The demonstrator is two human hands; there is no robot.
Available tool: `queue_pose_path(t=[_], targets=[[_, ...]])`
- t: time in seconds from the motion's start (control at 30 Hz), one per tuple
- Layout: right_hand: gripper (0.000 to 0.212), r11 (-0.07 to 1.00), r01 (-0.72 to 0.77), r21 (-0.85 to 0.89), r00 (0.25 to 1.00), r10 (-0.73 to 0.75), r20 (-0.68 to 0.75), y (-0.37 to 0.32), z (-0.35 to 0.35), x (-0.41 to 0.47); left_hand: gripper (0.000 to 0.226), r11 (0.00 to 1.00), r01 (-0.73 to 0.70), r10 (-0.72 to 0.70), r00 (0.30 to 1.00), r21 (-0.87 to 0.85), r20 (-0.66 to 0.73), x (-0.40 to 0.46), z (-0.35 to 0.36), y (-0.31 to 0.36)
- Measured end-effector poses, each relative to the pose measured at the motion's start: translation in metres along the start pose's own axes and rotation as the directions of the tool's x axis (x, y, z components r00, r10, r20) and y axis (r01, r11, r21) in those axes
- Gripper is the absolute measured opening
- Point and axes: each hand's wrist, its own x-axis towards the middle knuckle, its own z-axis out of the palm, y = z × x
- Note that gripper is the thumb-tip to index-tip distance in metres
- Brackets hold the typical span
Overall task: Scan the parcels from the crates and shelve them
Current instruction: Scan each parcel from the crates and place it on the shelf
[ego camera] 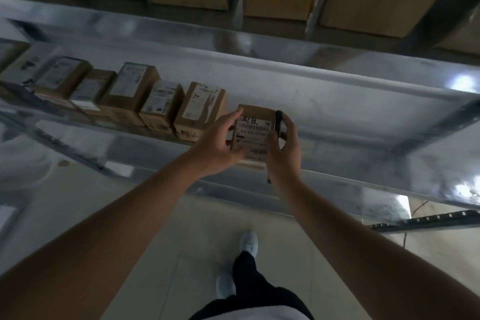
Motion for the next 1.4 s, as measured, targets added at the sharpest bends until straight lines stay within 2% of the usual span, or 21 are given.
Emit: queue_pose_path(t=[0.2,0.37,0.53,0.77,1.4], targets=[[0.049,1.0,-0.023,-0.016,0.999,0.023,0.03,0.018,0.029,0.045,0.107,0.994,0.029,-0.036,0.998,0.108,0.061,0.046,-0.012,-0.027],[0.05,0.997,-0.057,-0.042,0.998,0.058,0.025,0.022,0.047,0.063,0.105,0.971,-0.002,-0.029,0.992,0.24,0.125,0.071,-0.021,-0.037],[0.05,0.995,-0.091,-0.044,0.995,0.089,-0.045,0.025,0.063,0.073,0.091,0.95,-0.062,0.013,0.987,0.307,0.158,0.093,-0.022,-0.037],[0.054,0.992,-0.12,-0.036,0.985,0.114,-0.127,0.039,0.083,0.075,0.087,0.94,-0.03,-0.059,0.967,0.339,0.249,0.105,-0.019,-0.045],[0.052,0.997,-0.065,-0.042,0.996,0.062,-0.062,0.045,0.092,0.099,0.095,0.889,0.083,-0.183,0.966,0.451,0.184,0.136,-0.003,-0.068]])
